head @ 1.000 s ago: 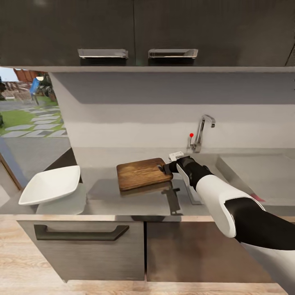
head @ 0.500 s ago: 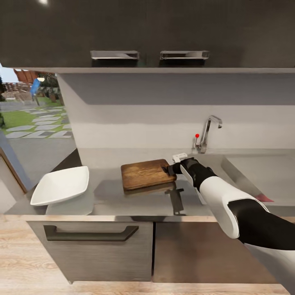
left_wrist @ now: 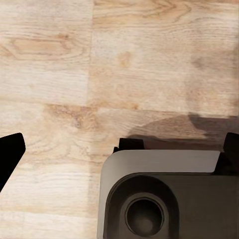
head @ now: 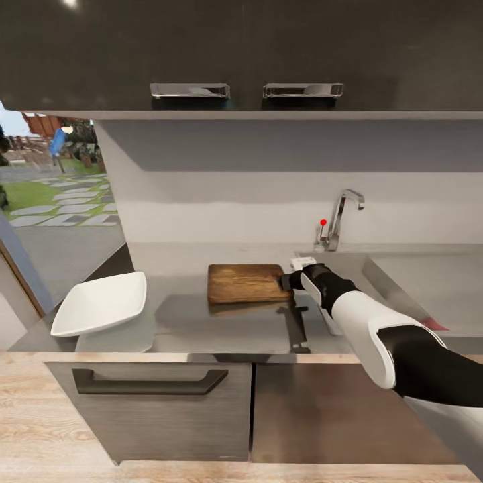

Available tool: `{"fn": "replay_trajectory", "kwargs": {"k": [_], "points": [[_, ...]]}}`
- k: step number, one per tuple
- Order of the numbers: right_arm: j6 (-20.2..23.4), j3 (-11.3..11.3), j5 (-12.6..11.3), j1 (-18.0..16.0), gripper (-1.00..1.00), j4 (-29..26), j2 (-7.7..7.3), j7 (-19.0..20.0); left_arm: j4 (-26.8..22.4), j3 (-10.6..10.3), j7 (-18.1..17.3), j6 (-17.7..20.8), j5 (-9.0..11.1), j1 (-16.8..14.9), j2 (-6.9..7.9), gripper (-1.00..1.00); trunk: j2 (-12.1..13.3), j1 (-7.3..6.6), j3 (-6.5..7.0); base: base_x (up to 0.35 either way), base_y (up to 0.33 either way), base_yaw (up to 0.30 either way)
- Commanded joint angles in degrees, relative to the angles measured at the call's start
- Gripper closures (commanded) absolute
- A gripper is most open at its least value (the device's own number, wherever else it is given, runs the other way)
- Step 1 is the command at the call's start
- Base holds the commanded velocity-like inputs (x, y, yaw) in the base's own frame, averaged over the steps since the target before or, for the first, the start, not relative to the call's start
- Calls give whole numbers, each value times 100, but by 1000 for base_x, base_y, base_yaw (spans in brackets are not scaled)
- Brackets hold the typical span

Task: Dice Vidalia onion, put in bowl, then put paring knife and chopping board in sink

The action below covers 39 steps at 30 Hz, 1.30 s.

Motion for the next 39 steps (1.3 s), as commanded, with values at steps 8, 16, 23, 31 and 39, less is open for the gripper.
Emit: {"fn": "replay_trajectory", "kwargs": {"k": [8, 16, 23, 31, 39], "points": [[17, 83, -4, 1, 100, 201, -193, 0, 0, 23, -6, -15, 4, -1, -2, -100, -2, 0, -6, 0, 0, 0], [19, 83, -79, 1, 100, 203, -218, -7, 1, 20, -6, -15, 4, -1, -2, -100, -2, 0, -6, 0, 0, 0], [27, 90, -87, 3, 100, 197, -213, -245, 1, 12, -6, -15, 4, -1, -2, -100, -2, 0, -6, -7, 0, 0], [28, 91, -90, 4, 100, 195, -206, -378, 1, -62, -6, -15, 4, -1, -2, -100, -2, 0, -6, -29, 0, 0], [36, 92, -90, 2, 100, 195, -185, -502, 1, -65, -6, -15, 4, -1, -2, -100, -2, 0, 3, -1, 0, 0]]}}
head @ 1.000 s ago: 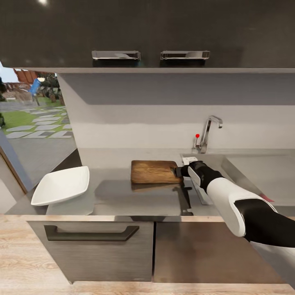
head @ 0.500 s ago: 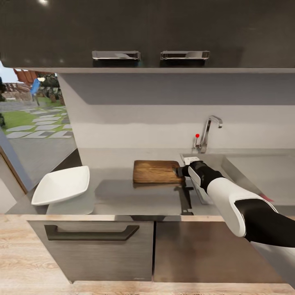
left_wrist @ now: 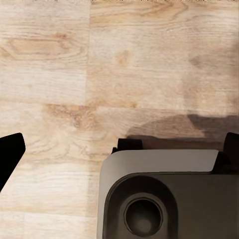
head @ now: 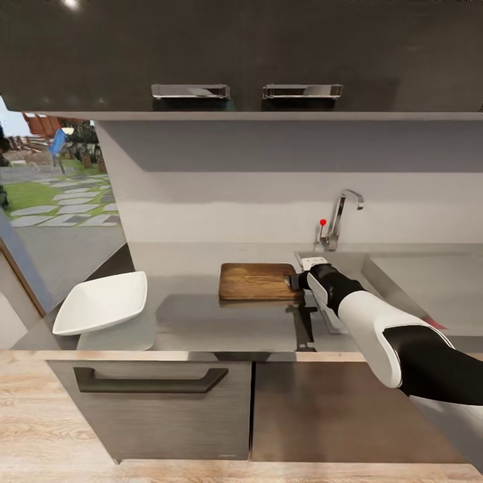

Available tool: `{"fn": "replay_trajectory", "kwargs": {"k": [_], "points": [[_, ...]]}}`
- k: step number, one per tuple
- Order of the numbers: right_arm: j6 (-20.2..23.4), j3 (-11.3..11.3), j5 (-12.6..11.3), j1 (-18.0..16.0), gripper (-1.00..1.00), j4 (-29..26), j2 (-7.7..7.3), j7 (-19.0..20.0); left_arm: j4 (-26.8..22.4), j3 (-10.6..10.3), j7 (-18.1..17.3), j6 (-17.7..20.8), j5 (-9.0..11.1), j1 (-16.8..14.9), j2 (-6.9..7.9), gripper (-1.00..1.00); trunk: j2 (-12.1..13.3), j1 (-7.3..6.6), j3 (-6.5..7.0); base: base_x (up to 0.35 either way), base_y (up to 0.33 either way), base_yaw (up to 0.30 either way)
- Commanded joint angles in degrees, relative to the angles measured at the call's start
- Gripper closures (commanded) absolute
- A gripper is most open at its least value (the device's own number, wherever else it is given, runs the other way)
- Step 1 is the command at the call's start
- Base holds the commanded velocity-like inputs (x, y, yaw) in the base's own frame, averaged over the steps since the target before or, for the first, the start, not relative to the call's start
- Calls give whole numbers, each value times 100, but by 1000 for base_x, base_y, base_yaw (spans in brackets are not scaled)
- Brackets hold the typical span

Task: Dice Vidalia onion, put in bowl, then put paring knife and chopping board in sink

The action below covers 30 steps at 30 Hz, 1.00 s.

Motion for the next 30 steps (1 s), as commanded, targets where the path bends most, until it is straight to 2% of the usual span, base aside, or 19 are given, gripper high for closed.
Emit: {"fn": "replay_trajectory", "kwargs": {"k": [1, 19, 30], "points": [[35, 80, 15, 2, 100, 182, 0, -38, -1, 21, -5, -14, 4, -1, -1, -100, -2, 0, -1, 0, 0, 0], [47, 85, 7, 5, 100, 182, 23, -78, -3, 21, -5, -14, 4, -1, -1, -100, -2, 0, 155, 0, 0, 0], [62, 81, 2, 0, 100, 182, 25, -78, -1, 21, -5, -14, 4, -1, -1, -100, -2, 0, 171, 0, 0, 0]]}}
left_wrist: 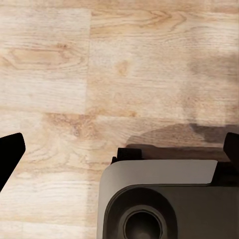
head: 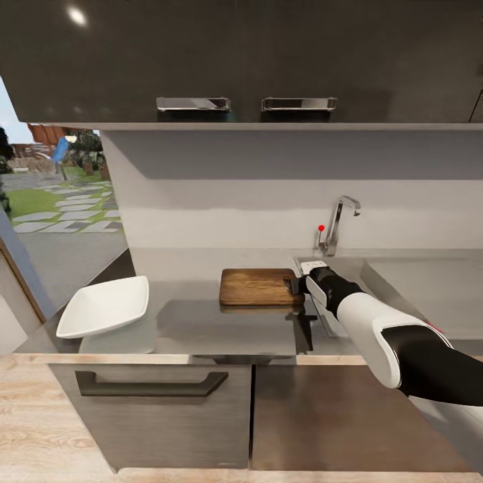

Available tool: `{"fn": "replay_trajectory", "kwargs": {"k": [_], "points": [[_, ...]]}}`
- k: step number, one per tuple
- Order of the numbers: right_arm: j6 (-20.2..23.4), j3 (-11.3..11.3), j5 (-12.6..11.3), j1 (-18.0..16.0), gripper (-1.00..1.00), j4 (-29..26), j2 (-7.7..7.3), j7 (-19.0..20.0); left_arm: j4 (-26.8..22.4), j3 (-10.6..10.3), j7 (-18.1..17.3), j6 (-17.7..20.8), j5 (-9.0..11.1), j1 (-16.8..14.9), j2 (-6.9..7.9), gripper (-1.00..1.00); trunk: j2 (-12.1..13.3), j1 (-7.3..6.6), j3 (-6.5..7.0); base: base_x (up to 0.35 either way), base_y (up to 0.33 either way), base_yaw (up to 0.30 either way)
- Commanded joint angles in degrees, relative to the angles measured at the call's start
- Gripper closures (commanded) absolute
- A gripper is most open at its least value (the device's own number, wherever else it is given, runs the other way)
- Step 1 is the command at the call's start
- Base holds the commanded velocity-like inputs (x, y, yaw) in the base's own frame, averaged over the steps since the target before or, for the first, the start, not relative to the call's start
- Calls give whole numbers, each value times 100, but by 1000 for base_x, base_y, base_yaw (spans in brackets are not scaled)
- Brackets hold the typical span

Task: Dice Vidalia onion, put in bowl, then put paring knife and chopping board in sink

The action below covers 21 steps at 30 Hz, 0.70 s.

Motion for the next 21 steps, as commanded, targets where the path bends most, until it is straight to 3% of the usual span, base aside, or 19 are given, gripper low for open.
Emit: {"fn": "replay_trajectory", "kwargs": {"k": [1, 21], "points": [[35, 38, -16, -1, 100, -10, -1, -18, 1, 21, -5, -15, 3, -2, -1, -100, -3, 0, -5, 0, 0, 0], [35, 45, -14, -1, 100, -10, 7, -18, 1, 21, -5, -15, 3, -2, -1, -100, -3, 0, 72, -2, 0, 0]]}}
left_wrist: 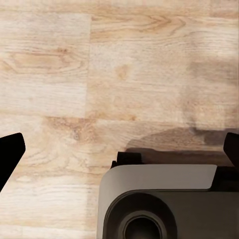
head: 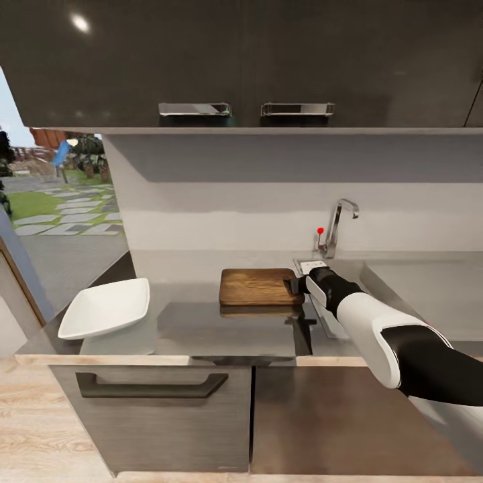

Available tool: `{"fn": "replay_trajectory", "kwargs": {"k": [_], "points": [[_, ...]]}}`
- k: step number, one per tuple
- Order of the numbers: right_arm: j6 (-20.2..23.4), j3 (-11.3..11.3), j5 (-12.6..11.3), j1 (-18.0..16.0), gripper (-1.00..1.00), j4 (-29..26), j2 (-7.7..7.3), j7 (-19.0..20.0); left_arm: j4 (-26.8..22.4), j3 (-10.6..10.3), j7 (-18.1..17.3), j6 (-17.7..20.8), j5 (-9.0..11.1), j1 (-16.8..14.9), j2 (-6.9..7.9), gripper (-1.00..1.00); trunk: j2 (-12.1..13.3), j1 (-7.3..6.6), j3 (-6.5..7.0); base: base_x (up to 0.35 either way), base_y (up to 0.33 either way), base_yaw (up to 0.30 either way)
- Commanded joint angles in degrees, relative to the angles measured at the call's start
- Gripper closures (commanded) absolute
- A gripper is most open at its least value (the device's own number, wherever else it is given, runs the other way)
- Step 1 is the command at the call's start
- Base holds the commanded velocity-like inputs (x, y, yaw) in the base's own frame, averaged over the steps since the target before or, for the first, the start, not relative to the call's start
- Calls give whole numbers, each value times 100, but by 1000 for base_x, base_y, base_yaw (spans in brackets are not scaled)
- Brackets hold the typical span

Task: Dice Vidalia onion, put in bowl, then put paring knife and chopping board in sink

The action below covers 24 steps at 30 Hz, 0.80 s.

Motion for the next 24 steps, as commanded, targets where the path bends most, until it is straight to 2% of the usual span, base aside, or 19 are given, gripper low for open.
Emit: {"fn": "replay_trajectory", "kwargs": {"k": [1, 24], "points": [[34, 38, -19, -2, 100, -10, 0, -18, 1, 21, -5, -15, 3, -2, -2, -100, -3, -1, -5, -42, 0, 0], [43, 38, -23, -3, 100, 127, 4, -177, 33, 23, -5, -15, 3, -2, -1, -100, -3, -1, -4, -14, 0, 0]]}}
